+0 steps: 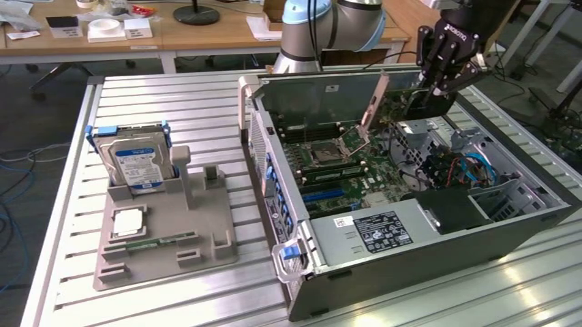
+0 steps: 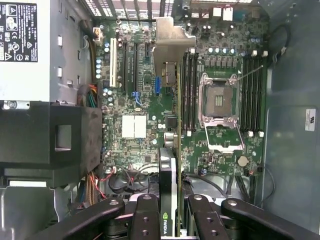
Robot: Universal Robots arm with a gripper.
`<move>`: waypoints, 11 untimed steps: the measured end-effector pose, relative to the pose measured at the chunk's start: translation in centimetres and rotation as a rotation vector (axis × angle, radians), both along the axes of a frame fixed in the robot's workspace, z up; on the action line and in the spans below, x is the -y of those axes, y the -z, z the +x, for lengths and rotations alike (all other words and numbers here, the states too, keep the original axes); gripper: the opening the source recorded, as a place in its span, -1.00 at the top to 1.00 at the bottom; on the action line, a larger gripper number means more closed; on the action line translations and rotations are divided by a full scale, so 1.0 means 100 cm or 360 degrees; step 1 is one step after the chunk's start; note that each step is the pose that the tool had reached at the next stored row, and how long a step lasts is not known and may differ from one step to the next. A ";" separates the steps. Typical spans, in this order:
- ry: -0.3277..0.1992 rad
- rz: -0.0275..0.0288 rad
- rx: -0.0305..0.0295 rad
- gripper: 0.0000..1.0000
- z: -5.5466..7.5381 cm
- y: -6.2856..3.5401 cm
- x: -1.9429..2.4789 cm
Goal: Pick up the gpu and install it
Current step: 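Insert the gpu into the slot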
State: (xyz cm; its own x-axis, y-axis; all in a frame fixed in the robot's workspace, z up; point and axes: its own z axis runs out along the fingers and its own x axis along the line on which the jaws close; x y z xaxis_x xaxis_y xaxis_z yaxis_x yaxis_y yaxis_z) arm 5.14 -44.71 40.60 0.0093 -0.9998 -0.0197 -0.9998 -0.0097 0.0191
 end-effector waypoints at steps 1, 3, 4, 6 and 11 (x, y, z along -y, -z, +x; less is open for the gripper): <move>0.0002 0.00003 0.00018 0.47 0.000 0.0001 0.0000; 0.0003 0.00008 0.00140 0.47 -0.001 0.0005 0.0000; 0.0004 0.00007 0.00244 0.47 -0.002 0.0007 0.0000; 0.0004 0.00004 0.00327 0.47 -0.002 0.0007 0.0000; 0.0005 0.00004 0.00338 0.47 -0.002 0.0008 0.0000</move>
